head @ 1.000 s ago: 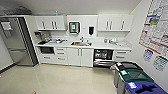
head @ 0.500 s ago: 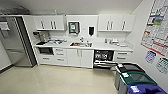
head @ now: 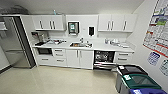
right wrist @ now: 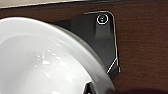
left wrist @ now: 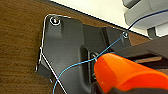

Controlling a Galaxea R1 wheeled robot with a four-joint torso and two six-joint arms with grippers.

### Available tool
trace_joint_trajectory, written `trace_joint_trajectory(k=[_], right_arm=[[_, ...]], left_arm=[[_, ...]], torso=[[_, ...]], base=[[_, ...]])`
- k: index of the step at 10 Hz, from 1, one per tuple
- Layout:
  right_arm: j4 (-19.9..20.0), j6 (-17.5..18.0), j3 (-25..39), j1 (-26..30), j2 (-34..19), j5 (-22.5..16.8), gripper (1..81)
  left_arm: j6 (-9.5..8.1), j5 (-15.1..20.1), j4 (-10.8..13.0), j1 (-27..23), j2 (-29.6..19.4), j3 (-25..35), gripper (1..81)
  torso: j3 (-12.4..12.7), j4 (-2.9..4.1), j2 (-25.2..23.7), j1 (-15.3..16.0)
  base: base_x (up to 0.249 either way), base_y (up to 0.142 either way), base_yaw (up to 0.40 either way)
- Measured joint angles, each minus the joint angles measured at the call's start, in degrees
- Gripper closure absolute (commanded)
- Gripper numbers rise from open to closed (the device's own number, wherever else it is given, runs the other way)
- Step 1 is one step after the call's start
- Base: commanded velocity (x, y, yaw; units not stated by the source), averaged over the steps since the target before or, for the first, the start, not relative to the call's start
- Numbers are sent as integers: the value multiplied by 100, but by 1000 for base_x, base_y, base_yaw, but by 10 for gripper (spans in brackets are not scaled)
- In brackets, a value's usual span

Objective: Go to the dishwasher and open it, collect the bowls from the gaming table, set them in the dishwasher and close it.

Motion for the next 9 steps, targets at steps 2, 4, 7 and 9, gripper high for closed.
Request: trace_joint_trajectory(k=[2,4,7,9], right_arm=[[0,0,0,-4,0,-2,811],[0,0,0,-15,0,0,811],[-1,0,0,-17,0,-2,811],[-1,0,1,0,2,0,811]], left_arm=[[0,5,0,7,0,0,811],[0,2,0,11,2,0,811],[0,5,0,7,0,0,811],[0,0,0,-6,0,0,811]], torso=[[0,0,0,0],[0,0,0,0],[0,0,-2,-2],[0,0,0,0]], base=[[93,0,0],[88,0,0],[102,0,0],[114,0,0]])
